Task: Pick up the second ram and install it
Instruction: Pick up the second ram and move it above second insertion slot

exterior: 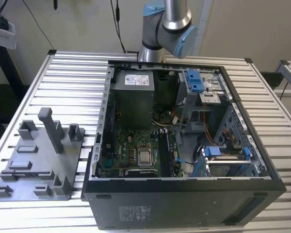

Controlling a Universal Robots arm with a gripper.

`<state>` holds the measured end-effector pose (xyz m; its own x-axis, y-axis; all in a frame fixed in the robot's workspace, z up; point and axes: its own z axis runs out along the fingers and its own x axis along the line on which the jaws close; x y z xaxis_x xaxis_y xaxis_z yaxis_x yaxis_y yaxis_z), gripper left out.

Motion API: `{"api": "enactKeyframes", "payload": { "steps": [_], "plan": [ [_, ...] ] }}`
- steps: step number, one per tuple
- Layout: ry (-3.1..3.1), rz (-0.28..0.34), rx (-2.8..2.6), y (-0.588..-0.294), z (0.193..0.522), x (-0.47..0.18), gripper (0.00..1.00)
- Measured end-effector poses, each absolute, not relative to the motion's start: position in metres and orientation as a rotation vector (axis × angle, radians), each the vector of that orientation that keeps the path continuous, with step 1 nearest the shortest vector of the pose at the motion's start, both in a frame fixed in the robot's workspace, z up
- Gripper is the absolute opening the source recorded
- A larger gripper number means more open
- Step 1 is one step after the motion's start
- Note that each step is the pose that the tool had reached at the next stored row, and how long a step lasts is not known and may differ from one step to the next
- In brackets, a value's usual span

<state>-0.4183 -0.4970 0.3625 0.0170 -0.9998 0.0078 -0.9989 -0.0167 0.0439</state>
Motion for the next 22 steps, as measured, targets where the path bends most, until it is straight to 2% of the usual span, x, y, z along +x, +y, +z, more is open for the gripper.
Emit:
{"api": "enactKeyframes", "payload": {
  "steps": [22],
  "plan": [
    [-2.299,-0.037,2.100,-0.4971,0.3527,-0.4204,0.11]
  ]
}}
